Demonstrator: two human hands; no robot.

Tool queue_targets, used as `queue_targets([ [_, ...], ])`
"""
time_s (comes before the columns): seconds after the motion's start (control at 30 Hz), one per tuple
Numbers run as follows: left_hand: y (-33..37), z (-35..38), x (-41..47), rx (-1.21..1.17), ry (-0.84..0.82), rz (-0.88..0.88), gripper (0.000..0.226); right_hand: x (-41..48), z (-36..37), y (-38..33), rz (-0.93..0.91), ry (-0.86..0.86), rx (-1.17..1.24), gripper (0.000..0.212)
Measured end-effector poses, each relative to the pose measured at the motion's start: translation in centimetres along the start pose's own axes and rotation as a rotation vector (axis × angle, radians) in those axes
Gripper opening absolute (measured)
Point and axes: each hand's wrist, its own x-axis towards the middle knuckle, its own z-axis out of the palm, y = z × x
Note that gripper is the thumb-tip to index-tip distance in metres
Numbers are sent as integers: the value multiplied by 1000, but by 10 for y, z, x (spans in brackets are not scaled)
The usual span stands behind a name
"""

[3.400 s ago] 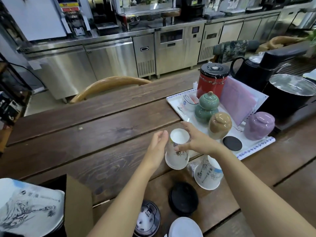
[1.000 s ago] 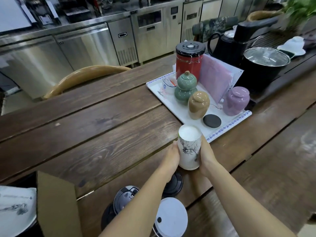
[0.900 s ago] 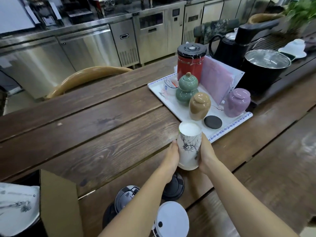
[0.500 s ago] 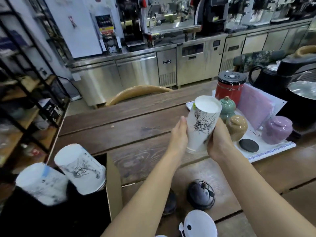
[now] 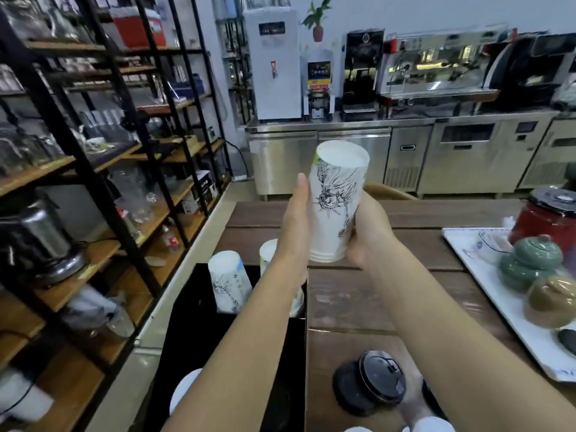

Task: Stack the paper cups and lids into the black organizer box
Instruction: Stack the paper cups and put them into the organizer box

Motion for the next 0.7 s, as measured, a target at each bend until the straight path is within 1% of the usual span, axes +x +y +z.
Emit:
queue_targets([
  [0.07, 7, -19, 2, -74, 16, 17, 55, 5, 20, 13, 36, -28, -13, 14],
  [0.13, 9, -37, 4, -137, 33, 4, 55, 10, 35, 26, 70, -43, -25, 19],
  [0.2, 6, -51, 6, -134, 37, -32, 63, 16, 42, 41, 99, -47, -42, 29],
  [0.23, 3, -58, 7, -121, 37, -51, 65, 18, 43, 48, 108, -45, -50, 28],
  [0.3, -5, -72, 7, -113, 20, -74, 56, 23, 42, 63, 135, -38, -83, 25],
  [0.37, -11, -83, 8, -122, -18, -110, 50, 27, 38, 76, 164, -12, -136, 29],
  [0.5, -16, -97, 7, -104, -48, -184, 70, 32, 28, 93, 162, 55, -225, 38],
  [0.57, -20, -100, 8, -86, -38, -220, 70, 32, 23, 97, 149, 80, -208, 46],
  [0.63, -21, -98, 6, -35, -13, -269, 70, 28, 20, 100, 157, 45, -157, 56],
  [0.7, -28, -99, 9, 94, 54, -284, 67, 26, 16, 100, 163, -69, -90, 62],
])
